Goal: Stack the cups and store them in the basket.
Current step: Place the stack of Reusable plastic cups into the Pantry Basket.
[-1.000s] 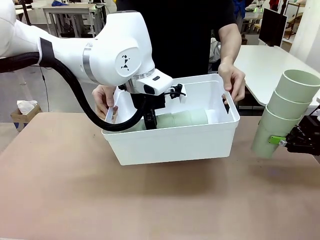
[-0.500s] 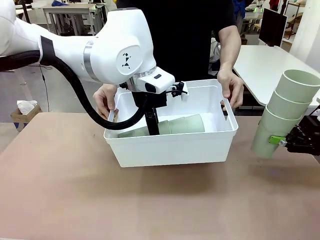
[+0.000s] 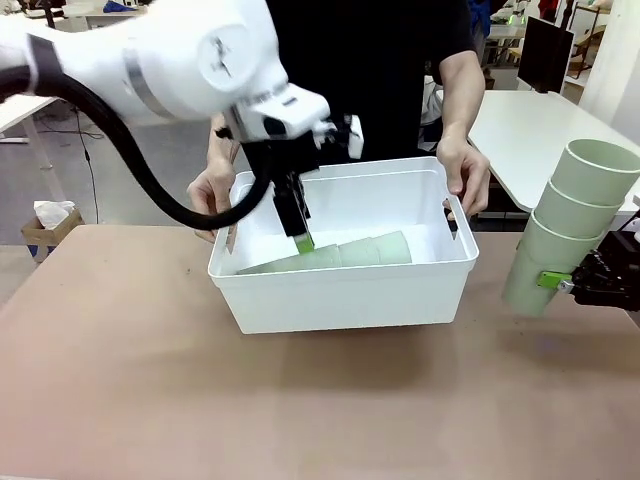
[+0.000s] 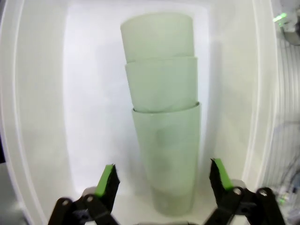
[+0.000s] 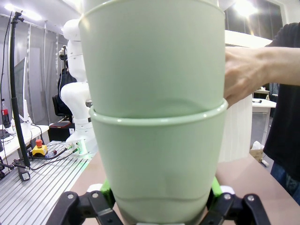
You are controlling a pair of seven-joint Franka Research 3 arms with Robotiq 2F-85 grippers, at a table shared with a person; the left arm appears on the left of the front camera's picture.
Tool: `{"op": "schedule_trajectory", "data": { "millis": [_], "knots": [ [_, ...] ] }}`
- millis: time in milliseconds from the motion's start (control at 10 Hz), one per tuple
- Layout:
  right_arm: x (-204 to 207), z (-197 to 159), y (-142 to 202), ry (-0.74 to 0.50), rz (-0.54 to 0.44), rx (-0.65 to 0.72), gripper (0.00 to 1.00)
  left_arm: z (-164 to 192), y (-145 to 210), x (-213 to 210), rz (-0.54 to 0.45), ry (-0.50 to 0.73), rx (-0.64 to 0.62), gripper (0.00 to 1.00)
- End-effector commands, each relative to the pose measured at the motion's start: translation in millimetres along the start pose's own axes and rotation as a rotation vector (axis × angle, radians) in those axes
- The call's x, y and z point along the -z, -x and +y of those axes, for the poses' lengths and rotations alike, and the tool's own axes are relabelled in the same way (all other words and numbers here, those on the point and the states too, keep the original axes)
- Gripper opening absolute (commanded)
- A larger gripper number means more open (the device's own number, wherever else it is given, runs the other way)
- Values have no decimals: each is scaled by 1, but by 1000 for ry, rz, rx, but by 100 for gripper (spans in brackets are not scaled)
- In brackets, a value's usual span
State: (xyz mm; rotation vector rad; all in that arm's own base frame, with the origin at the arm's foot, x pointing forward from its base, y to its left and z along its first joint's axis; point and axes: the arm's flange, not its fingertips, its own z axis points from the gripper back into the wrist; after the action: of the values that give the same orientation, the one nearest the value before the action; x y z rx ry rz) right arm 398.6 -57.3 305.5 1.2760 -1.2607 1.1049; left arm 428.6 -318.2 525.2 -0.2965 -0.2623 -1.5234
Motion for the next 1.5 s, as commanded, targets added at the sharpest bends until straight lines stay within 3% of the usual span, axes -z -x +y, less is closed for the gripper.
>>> {"op": "schedule_trajectory", "data": {
  "millis": [0, 400, 700, 1000, 1400],
  "knots": [
    [1, -1, -5, -9, 2, -13, 86, -14, 31, -44, -135, 74, 19, 100],
    [1, -1, -5, -9, 2, -13, 86, -25, 108, -136, -404, 134, 80, 100],
    [1, -1, -5, -9, 2, -13, 86, -14, 205, -174, -617, 97, 129, 100],
    [1, -1, -5, -9, 2, -13, 86, 2, 295, -148, -716, 40, 149, 100],
    [1, -1, -5, -9, 2, -13, 86, 22, 360, -92, -804, -63, 149, 100]
  ]
}}
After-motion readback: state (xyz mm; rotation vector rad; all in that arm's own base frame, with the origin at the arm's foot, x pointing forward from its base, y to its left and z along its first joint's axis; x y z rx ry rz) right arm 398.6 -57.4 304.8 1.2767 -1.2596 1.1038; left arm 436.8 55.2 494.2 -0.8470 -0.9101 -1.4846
